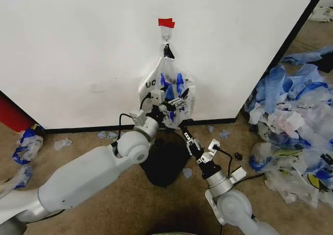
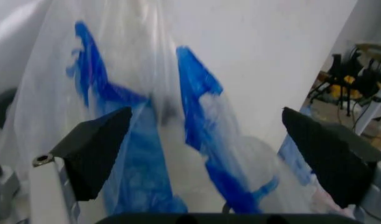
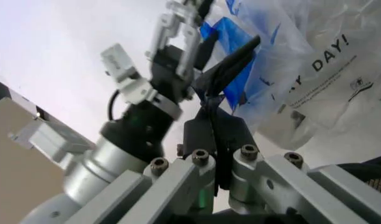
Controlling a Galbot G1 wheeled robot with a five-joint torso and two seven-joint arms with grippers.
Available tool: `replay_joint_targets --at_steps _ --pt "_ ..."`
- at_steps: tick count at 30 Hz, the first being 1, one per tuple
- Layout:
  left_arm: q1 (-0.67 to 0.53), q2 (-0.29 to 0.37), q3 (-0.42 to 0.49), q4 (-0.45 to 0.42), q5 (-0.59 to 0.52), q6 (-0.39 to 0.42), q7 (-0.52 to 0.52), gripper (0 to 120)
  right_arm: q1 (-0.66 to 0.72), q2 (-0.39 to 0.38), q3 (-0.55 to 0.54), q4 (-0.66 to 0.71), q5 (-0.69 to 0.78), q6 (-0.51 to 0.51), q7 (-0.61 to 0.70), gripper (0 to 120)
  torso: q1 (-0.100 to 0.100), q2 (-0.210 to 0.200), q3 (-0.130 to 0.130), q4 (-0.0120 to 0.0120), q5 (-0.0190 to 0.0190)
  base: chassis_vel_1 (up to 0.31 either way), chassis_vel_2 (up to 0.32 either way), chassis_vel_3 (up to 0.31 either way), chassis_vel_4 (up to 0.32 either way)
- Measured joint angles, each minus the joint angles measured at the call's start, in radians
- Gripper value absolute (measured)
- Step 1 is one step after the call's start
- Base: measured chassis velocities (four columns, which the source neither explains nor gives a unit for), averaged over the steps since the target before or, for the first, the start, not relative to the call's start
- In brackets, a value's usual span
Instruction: Pick up the garbage bag from the wall and place it over the trash bin.
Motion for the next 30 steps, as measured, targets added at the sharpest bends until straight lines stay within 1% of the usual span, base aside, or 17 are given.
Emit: replay_joint_targets --at_steps 5,9,16,30 --pt "-0.001 -0.006 0.009 0.025 0.008 -0.001 -0.001 96 -0.014 0.001 0.003 0.007 -0.004 0.003 -0.004 0 0.0 0.0 0.0 0.0 -0.0001 0.0 0.0 0.0 0.0" --pt "-0.001 0.004 0.014 0.027 0.016 -0.001 -0.004 96 -0.022 -0.003 0.009 0.009 -0.007 0.003 -0.009 0 0.0 0.0 0.0 0.0 -0.0001 0.0 0.0 0.0 0.0" --pt "-0.002 0.009 0.021 0.048 0.059 0.008 -0.038 96 -0.024 -0.001 0.01 0.011 -0.013 0.004 -0.011 0 0.0 0.0 0.0 0.0 -0.0002 0.0 0.0 0.0 0.0" --pt "-0.007 0.003 0.046 0.058 0.092 0.027 -0.075 95 -0.033 0.013 0.002 0.004 -0.042 0.009 -0.01 0 0.0 0.0 0.0 0.0 0.0 0.0 0.0 0.0 0.0"
